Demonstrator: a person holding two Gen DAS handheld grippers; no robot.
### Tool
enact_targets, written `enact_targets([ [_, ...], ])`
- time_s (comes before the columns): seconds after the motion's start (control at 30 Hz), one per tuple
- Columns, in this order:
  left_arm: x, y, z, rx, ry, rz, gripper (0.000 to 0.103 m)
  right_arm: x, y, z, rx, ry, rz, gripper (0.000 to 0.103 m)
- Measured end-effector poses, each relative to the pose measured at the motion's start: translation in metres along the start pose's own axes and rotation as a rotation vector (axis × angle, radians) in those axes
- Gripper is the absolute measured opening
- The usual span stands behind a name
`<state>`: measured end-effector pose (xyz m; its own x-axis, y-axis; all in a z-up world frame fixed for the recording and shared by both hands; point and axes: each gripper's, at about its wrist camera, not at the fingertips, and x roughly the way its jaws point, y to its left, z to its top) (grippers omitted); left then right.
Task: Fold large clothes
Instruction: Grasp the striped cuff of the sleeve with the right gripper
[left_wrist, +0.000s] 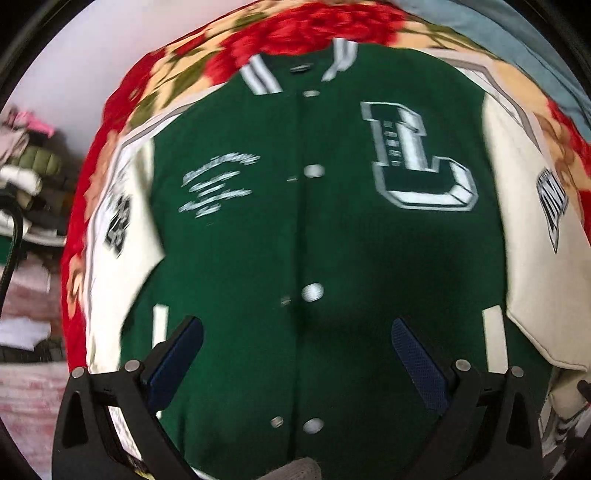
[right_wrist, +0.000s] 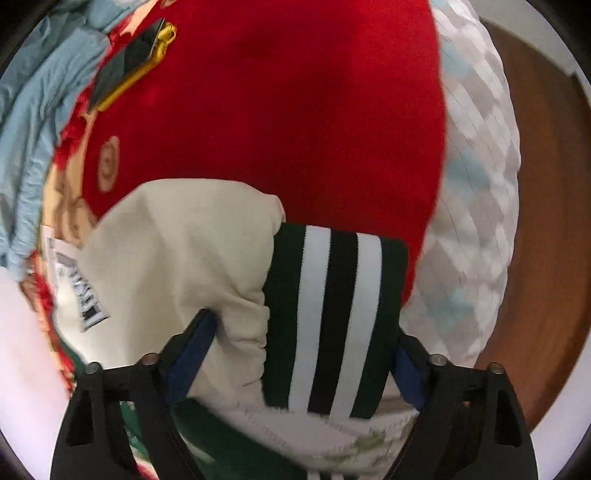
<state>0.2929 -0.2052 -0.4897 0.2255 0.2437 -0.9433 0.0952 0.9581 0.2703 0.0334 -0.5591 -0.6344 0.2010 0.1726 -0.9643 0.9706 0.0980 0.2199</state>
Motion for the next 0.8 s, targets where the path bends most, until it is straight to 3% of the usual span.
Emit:
enact_targets([
  [0.07,-0.001,-0.016,0.003,0.034,-0.015,-0.014,0.103,-0.007,0.005,-0.006,-0.039,-0.039,-0.004,0.045],
  [0.13,-0.003,-0.029,0.008,0.069,-0.025,-0.025,0.103,-0.027,0.011,-0.005,-0.095,-0.084,-0.037,0.033],
  [0.2,-0.011,-0.041,0.013,0.099,-0.041,-0.038,0.103,-0.057,0.022,-0.001,-0.156,-0.179,-0.07,0.031],
  [0.33,-0.03,-0.062,0.023,0.133,-0.086,-0.081,0.103,-0.096,0.065,0.036,-0.278,-0.357,-0.102,0.031],
  [0.4,-0.03,-0.073,0.027,0.14,-0.085,-0.102,0.103,-0.091,0.074,0.054,-0.308,-0.358,-0.139,0.043],
  [0.43,-0.028,-0.079,0.029,0.142,-0.081,-0.107,0.103,-0.072,0.081,0.082,-0.318,-0.308,-0.181,0.056],
  [0.53,-0.019,-0.092,0.03,0.15,-0.074,-0.117,0.103,-0.068,0.065,0.094,-0.215,-0.262,-0.106,0.058],
  [0.63,-0.006,-0.101,0.026,0.159,-0.068,-0.113,0.103,-0.084,0.025,0.077,-0.148,-0.263,0.034,0.059],
  [0.73,0.017,-0.107,0.021,0.177,-0.036,-0.099,0.103,-0.069,-0.007,0.06,-0.064,-0.155,0.17,0.065],
  [0.8,0.03,-0.108,0.018,0.184,-0.011,-0.082,0.103,-0.052,-0.014,0.051,-0.04,-0.11,0.155,0.065],
])
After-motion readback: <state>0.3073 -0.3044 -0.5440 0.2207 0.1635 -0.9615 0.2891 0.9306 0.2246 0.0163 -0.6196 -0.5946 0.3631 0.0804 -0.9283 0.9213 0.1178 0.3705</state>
